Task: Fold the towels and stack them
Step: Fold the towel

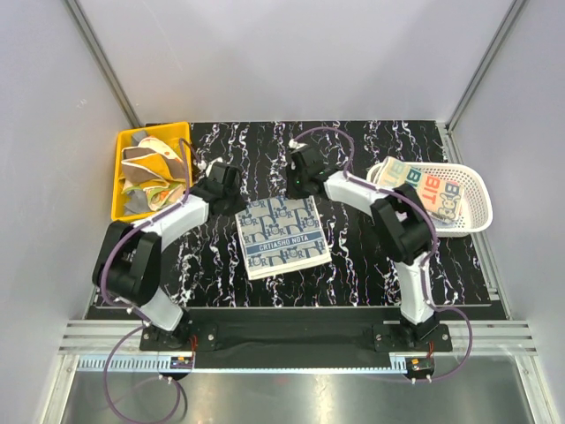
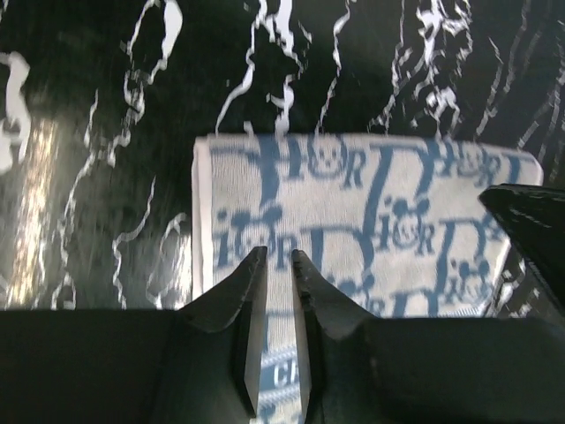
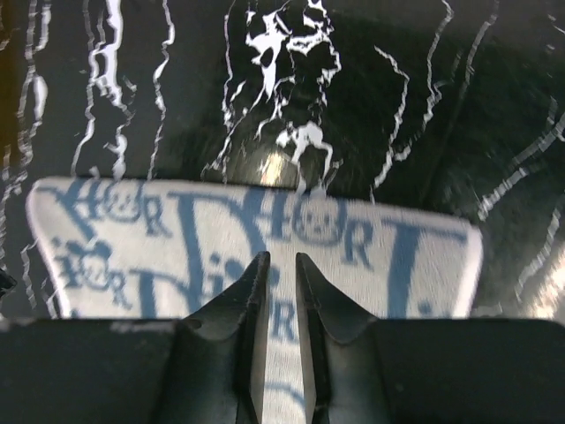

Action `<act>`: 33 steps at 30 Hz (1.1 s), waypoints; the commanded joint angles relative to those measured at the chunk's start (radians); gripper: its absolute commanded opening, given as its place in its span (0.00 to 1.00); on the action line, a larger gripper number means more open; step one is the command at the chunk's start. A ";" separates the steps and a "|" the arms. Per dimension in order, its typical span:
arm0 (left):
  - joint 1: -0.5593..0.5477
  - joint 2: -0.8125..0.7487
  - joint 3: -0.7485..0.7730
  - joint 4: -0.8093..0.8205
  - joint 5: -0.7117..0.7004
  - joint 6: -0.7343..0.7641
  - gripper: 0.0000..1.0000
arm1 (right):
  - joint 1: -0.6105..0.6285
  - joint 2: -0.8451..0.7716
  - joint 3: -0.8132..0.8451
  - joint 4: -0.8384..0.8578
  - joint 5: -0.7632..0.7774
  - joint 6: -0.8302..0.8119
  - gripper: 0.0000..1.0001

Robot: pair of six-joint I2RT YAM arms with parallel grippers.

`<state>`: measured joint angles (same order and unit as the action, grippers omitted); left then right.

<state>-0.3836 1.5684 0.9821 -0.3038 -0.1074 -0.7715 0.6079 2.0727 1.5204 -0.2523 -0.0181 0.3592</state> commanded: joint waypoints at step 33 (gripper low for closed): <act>0.091 0.226 0.320 0.031 0.087 0.181 0.43 | -0.125 0.050 -0.009 -0.015 -0.128 0.049 0.22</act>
<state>-0.2943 1.8614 1.2499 -0.3202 -0.0681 -0.6228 0.4717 2.1239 1.4982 -0.2832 -0.0811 0.3733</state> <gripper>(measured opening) 0.416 0.228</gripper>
